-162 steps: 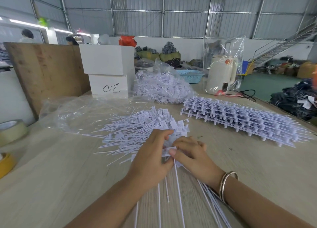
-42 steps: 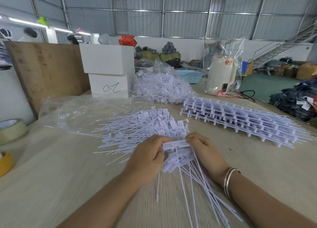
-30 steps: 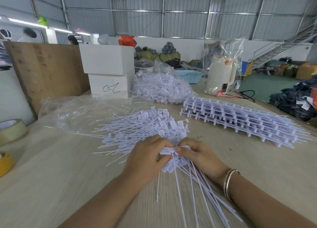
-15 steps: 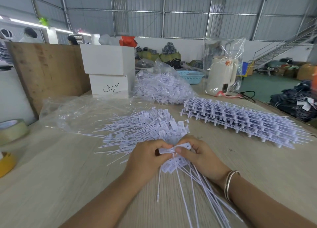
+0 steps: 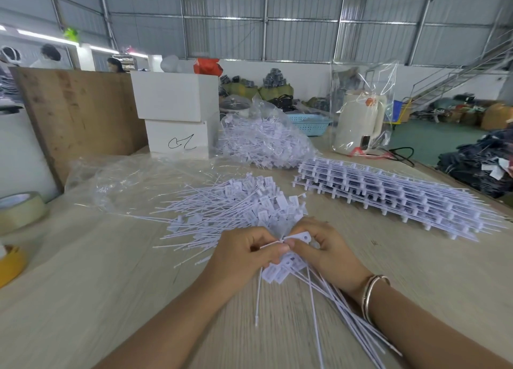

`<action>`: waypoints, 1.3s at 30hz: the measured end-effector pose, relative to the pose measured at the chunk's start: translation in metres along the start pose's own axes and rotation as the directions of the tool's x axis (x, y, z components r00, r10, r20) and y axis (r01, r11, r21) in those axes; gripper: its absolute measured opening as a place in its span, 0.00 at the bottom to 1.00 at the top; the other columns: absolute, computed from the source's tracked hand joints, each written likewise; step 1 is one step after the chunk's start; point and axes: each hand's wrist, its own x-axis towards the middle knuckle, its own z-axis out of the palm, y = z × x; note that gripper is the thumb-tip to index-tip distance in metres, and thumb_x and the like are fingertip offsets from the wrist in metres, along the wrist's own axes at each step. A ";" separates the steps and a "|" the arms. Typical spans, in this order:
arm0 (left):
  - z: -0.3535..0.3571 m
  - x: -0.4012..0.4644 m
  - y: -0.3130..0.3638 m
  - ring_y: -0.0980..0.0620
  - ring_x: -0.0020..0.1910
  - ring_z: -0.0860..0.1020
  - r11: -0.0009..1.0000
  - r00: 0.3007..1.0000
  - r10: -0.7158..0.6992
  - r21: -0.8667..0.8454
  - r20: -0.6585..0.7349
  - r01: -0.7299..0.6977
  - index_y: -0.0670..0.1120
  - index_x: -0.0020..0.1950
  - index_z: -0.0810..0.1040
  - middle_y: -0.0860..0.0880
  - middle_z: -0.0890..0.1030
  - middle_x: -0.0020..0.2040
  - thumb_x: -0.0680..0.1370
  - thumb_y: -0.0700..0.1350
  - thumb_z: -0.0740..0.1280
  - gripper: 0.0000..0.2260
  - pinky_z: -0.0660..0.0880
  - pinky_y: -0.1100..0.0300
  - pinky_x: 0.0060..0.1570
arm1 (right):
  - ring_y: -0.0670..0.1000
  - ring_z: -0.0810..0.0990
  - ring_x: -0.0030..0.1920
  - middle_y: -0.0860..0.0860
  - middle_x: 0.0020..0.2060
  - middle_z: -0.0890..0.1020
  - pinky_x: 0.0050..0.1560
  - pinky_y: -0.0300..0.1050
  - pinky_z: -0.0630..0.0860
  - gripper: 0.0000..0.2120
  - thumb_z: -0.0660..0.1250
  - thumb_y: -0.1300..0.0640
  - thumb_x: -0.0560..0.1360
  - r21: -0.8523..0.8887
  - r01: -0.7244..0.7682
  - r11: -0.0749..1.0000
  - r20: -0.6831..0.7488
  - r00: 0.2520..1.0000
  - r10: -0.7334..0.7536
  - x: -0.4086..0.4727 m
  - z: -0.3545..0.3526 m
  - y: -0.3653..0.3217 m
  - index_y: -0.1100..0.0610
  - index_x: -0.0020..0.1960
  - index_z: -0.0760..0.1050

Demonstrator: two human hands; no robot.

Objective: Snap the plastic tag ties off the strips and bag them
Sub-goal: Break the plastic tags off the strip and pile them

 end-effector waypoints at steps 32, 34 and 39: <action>-0.013 0.004 -0.004 0.53 0.36 0.74 0.649 0.972 -0.142 0.725 -0.185 0.232 0.54 0.39 0.64 0.55 0.76 0.37 0.72 0.51 0.67 0.11 0.66 0.60 0.32 | 0.43 0.69 0.27 0.44 0.26 0.71 0.30 0.38 0.63 0.25 0.50 0.32 0.75 -0.763 -0.399 0.509 -0.003 0.789 0.614 -0.008 -0.048 -0.022 0.49 0.32 0.70; -0.011 0.003 -0.007 0.56 0.38 0.77 0.752 0.974 -0.186 0.620 -0.127 0.224 0.54 0.37 0.67 0.56 0.79 0.38 0.71 0.51 0.70 0.11 0.72 0.60 0.37 | 0.45 0.68 0.26 0.45 0.25 0.70 0.31 0.38 0.65 0.27 0.50 0.31 0.74 -0.764 -0.395 0.510 0.055 0.748 0.661 -0.009 -0.052 -0.022 0.52 0.31 0.67; -0.005 -0.001 -0.008 0.58 0.40 0.78 0.837 0.985 -0.165 0.521 -0.053 0.168 0.56 0.43 0.74 0.58 0.79 0.39 0.72 0.45 0.67 0.06 0.77 0.56 0.43 | 0.45 0.66 0.26 0.45 0.25 0.67 0.29 0.39 0.62 0.27 0.50 0.30 0.73 -0.788 -0.323 0.524 0.099 0.773 0.627 -0.013 -0.030 -0.025 0.52 0.31 0.63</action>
